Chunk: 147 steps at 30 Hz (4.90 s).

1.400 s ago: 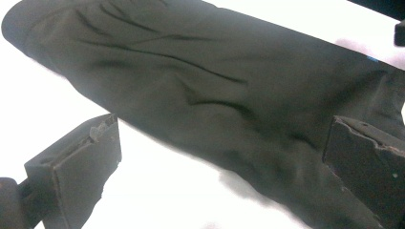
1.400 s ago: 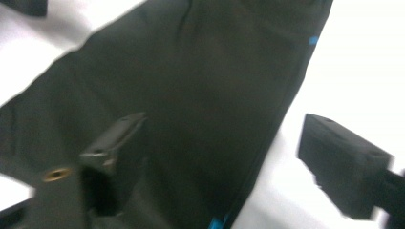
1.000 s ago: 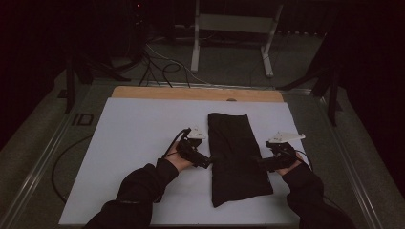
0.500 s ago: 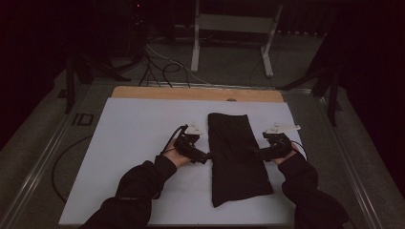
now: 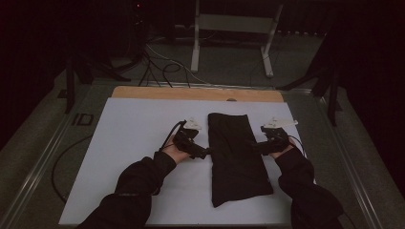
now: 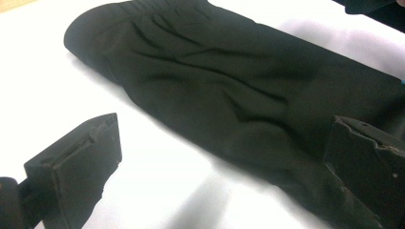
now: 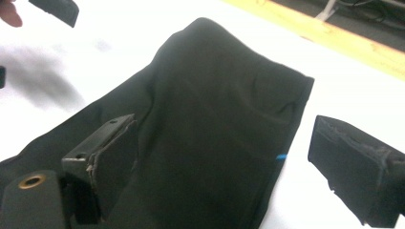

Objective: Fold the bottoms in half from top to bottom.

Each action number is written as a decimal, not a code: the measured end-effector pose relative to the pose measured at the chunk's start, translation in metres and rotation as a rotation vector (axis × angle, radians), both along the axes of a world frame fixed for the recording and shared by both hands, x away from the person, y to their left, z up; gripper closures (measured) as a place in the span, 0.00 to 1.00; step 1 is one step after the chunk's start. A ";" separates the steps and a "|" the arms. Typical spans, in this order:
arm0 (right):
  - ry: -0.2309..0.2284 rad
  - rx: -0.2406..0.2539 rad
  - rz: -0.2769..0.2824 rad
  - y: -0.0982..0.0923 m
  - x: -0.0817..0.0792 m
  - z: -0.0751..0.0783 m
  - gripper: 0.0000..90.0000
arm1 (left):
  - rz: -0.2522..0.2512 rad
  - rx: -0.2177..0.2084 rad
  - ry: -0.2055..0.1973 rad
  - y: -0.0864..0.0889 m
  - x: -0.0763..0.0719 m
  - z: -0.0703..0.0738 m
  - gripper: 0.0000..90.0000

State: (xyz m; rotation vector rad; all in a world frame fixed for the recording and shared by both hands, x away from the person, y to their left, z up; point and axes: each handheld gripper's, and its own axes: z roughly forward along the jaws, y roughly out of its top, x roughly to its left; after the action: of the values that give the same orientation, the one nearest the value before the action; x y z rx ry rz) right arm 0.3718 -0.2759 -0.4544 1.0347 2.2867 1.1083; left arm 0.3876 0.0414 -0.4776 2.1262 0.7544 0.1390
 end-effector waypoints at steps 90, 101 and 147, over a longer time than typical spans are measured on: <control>0.231 -0.062 -0.197 0.005 0.110 -0.063 0.50 | 0.209 0.040 0.185 -0.032 0.096 -0.043 0.71; 0.290 -0.051 -0.140 0.009 0.109 -0.058 0.81 | 0.201 0.024 0.215 -0.032 0.095 -0.043 0.84; 0.155 -0.035 -0.104 0.001 0.069 -0.023 0.96 | 0.084 0.012 0.157 -0.029 0.075 0.003 0.93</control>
State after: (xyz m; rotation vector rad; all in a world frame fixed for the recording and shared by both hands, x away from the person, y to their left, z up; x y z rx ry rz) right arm 0.4411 -0.2753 -0.4771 1.2491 2.3316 0.9738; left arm 0.4623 0.0124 -0.4747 2.1359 0.9375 0.0215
